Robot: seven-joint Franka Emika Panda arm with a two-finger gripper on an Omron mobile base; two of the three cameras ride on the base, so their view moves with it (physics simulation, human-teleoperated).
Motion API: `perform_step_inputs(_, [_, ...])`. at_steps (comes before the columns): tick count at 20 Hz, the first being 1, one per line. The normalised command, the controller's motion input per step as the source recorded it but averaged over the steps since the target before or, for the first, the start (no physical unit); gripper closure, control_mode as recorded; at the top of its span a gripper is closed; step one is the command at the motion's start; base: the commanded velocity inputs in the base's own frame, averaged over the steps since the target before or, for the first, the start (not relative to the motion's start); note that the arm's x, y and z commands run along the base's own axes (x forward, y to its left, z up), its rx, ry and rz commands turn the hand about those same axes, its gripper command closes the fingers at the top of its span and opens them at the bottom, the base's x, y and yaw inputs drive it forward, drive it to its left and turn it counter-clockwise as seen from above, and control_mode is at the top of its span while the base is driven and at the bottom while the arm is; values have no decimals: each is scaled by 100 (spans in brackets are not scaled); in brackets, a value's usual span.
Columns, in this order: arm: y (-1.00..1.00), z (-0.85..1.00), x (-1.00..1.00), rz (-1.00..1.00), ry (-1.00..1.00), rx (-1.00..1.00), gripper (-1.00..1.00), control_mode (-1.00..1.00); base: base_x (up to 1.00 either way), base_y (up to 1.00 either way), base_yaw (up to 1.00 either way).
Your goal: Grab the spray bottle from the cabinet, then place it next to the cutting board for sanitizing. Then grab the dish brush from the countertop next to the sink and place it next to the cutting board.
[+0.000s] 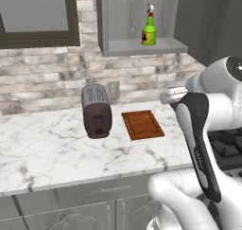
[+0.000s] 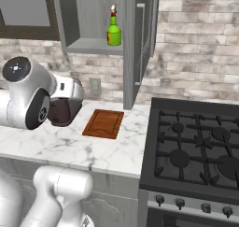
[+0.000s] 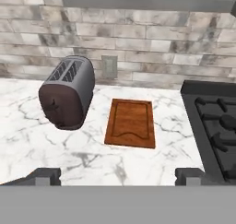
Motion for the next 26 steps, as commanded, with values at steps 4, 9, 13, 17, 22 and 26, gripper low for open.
perform_step_inputs(4, [0, 66, -20, 0, -31, 0, -100, -100, 0, 0, 0])
perform_step_inputs(9, [0, 63, -25, -3, -23, 0, -100, -100, 0, 0, 0])
perform_step_inputs(13, [-1, 66, -20, -6, -19, 0, -100, -100, 0, 0, 0])
perform_step_inputs(17, [-1, 61, -6, -5, -16, 0, -100, -100, 0, 0, 0])
perform_step_inputs(22, [-1, 56, -3, -2, -19, 0, -100, -100, 0, 0, 0])
perform_step_inputs(26, [-1, 45, 0, 0, -18, 0, -100, -100, 0, 0, 0])
